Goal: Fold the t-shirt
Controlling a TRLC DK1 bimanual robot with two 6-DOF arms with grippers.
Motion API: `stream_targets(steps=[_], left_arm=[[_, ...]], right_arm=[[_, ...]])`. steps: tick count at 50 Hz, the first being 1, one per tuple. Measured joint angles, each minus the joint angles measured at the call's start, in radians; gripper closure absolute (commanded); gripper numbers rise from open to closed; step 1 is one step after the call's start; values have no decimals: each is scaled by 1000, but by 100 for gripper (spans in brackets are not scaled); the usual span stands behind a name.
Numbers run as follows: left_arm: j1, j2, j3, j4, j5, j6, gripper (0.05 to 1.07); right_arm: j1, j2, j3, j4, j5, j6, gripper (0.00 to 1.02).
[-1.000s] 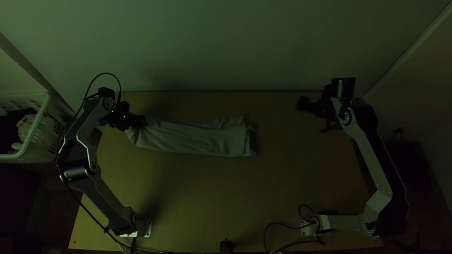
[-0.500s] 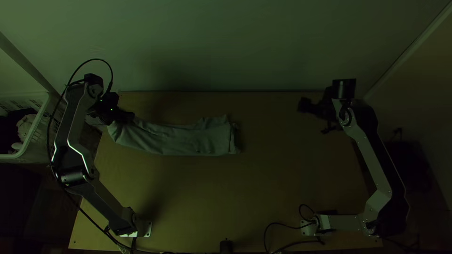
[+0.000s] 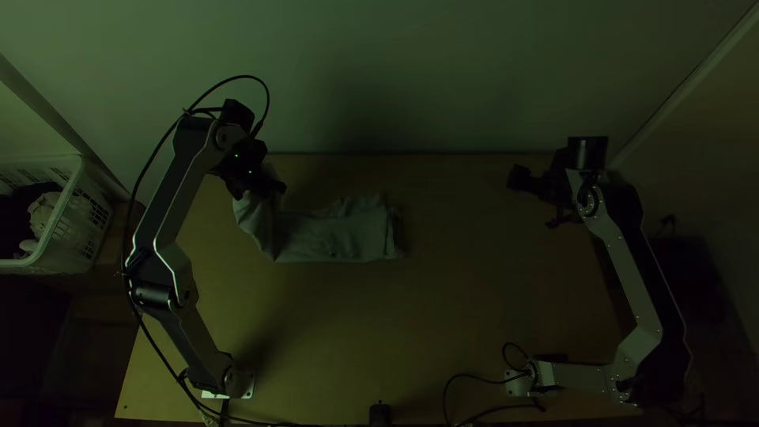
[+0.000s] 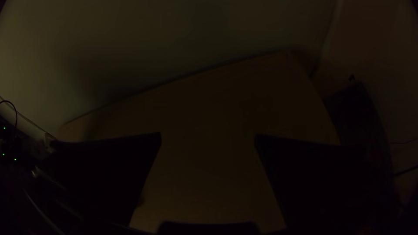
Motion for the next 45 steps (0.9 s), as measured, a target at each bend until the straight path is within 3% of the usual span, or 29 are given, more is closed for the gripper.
stream_targets(steps=[39, 42, 45], left_arm=[[-335, 250, 135, 23, -42, -280, 104], [-358, 264, 142, 45, -42, -289, 99], [-380, 277, 148, 66, -42, -296, 79]], right_arm=[[-7, -88, -130, 0, 0, 0, 4], [-7, -89, -138, 0, 0, 0, 4], [-7, -90, -146, 0, 0, 0, 4]])
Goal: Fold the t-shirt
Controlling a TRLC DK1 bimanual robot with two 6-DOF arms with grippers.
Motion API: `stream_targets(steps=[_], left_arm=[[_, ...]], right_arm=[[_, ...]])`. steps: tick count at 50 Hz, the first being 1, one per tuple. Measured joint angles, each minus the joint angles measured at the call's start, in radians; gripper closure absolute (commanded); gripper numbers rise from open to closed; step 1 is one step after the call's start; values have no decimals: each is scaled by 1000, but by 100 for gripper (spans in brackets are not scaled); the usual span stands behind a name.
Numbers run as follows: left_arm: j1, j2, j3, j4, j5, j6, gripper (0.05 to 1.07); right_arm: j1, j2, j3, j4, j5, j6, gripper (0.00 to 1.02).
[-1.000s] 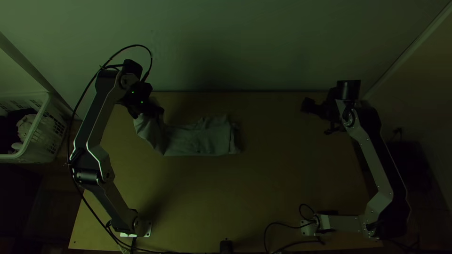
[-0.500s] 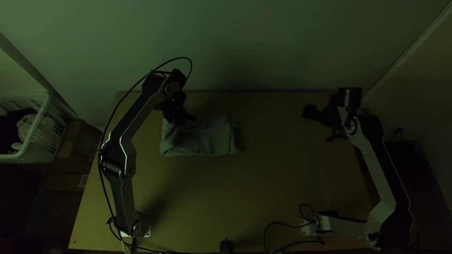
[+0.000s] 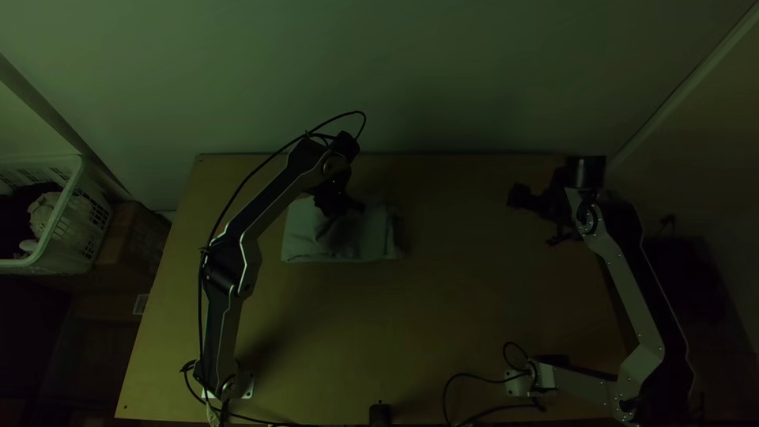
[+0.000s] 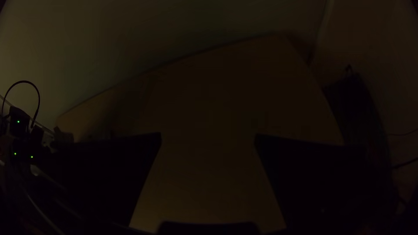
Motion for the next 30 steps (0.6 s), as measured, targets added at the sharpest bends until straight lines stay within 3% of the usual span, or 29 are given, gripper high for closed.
stream_targets(steps=[3, 13, 14, 17, 30], left_arm=[[-18, 13, 2, 20, 0, -7, 61], [-68, 50, 2, 81, 0, -31, 56], [-72, 53, 2, 95, 0, -37, 48], [-85, 58, 3, 150, 5, -56, 8], [-100, 58, 17, 311, 84, -140, 9]], right_arm=[[0, 0, -7, 0, 0, 0, 4], [-7, -2, -25, 6, 0, 0, 4], [-8, -3, -27, 7, 0, 0, 4], [-8, -6, -39, 20, 0, 0, 4], [-20, -11, -86, 59, 0, 0, 4]])
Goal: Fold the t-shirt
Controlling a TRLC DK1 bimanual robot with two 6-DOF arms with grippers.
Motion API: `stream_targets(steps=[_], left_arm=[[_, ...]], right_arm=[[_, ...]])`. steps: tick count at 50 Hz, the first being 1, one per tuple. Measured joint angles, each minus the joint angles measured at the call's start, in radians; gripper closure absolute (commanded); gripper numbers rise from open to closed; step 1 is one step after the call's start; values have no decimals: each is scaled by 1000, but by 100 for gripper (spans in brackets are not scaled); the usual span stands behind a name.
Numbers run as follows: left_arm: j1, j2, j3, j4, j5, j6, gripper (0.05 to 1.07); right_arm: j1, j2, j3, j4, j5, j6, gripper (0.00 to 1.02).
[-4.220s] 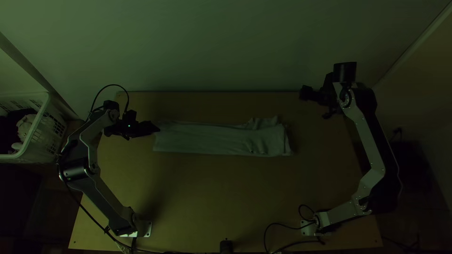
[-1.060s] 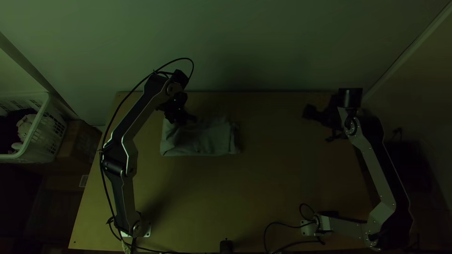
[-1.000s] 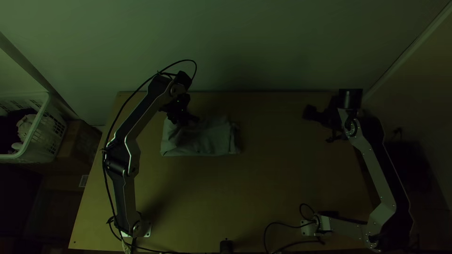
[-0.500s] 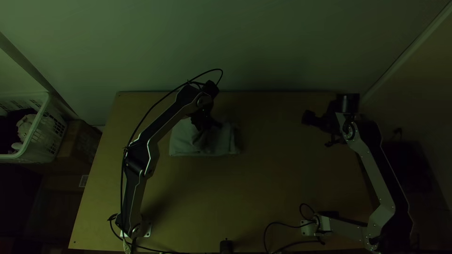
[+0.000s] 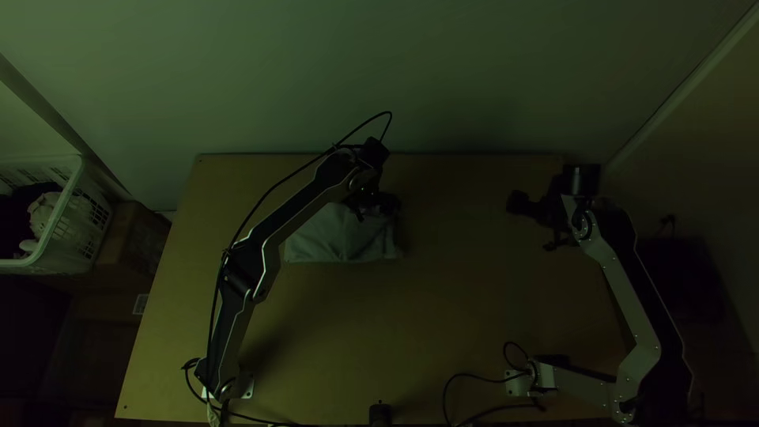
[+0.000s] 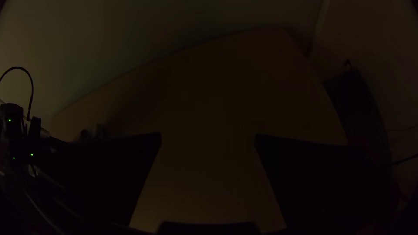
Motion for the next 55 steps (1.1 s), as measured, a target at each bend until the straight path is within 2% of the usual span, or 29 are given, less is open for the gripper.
stream_targets(steps=[3, 11, 15, 33, 39, 45, 55], left_arm=[[8, -4, 1, -2, 34, -5, 9], [47, -36, 0, -81, 297, -20, 9], [63, -67, 0, -103, 340, -20, 9], [153, -170, -14, -144, 250, 46, 9], [191, -227, -59, -146, 178, 83, 9], [248, -323, -100, -143, 148, 117, 9], [414, -549, -210, -56, 142, 185, 9]], right_arm=[[-8, 0, -5, 18, 0, 0, 4], [-24, 0, -4, 60, 0, -1, 4], [-24, 0, -4, 62, 0, -4, 4], [-24, 17, 23, 92, 0, -5, 4], [-24, 13, 48, 144, 0, -21, 4], [-24, -10, 82, 191, 0, -74, 4], [-25, -85, 152, 203, 0, -203, 4]])
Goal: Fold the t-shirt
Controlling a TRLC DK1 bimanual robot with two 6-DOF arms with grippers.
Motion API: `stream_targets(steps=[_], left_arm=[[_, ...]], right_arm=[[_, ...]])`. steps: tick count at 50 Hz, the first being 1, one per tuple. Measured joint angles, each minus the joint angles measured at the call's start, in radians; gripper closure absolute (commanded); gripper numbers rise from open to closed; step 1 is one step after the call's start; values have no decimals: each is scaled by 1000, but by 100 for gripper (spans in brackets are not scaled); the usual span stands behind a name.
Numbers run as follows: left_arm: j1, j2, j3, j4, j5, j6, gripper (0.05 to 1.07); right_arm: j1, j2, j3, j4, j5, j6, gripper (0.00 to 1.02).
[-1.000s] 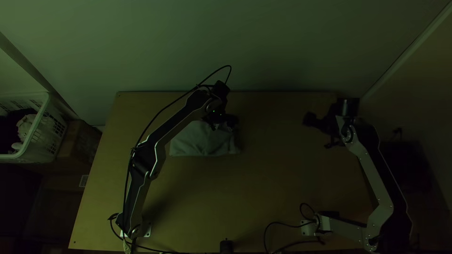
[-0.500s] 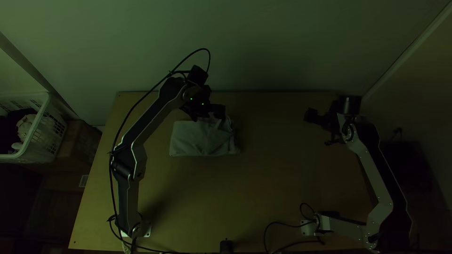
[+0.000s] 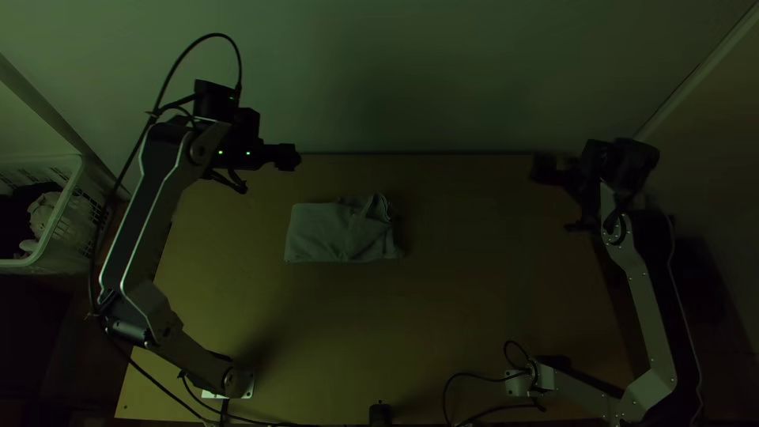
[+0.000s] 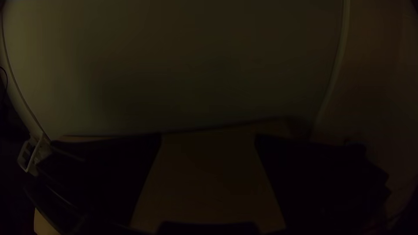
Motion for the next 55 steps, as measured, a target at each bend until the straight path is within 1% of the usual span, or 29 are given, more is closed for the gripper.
stream_targets(steps=[6, 11, 12, 15, 16, 18, 19, 20, 21, 23, 26, 32, 36, 39, 41, 43, 46, 53, 55], left_arm=[[100, -119, -81, 45, -3, 30, 9], [163, -229, -203, 120, -5, 52, 9], [175, -251, -229, 142, -5, 55, 9], [201, -317, -309, 184, -6, 62, 9], [211, -341, -336, 201, -6, 63, 9], [230, -390, -388, 229, -9, 66, 9], [238, -413, -416, 240, -10, 67, 9], [244, -435, -439, 249, -12, 67, 9], [249, -455, -458, 255, -15, 67, 9], [260, -507, -509, 286, -28, 70, 9], [270, -576, -574, 324, -45, 79, 9], [289, -716, -695, 380, -61, 98, 9], [322, -809, -783, 453, -61, 120, 9], [361, -885, -867, 536, -61, 140, 9], [384, -936, -928, 587, -63, 150, 9], [402, -992, -995, 634, -69, 156, 9], [415, -1059, -1080, 683, -69, 160, 9], [467, -1245, -1317, 905, -69, 154, 9], [482, -1287, -1376, 945, -69, 151, 9]], right_arm=[[-1, -60, 16, 2, 0, -47, 4], [-9, -118, 15, 43, 0, -64, 4], [-13, -132, 11, 69, 0, -64, 5], [-26, -183, -15, 166, 0, -61, 16], [-29, -201, -23, 182, 0, -60, 16], [-35, -234, -33, 192, 0, -60, 15], [-38, -249, -36, 193, 0, -60, 11], [-40, -260, -39, 197, 0, -60, 5], [-40, -273, -42, 203, 0, -60, 3], [-42, -304, -61, 230, 0, -60, 3], [-48, -356, -129, 323, 0, -60, 3], [-53, -502, -335, 566, -3, -70, 3], [-53, -622, -493, 789, -9, -85, 3], [-56, -726, -618, 964, -10, -94, 3], [-59, -790, -685, 1032, -11, -97, 3], [-60, -845, -728, 1062, -11, -98, 3], [-60, -887, -747, 1050, -11, -98, 3], [-78, -966, -850, 1053, -11, -102, 3], [-80, -993, -893, 1052, -11, -105, 3]])
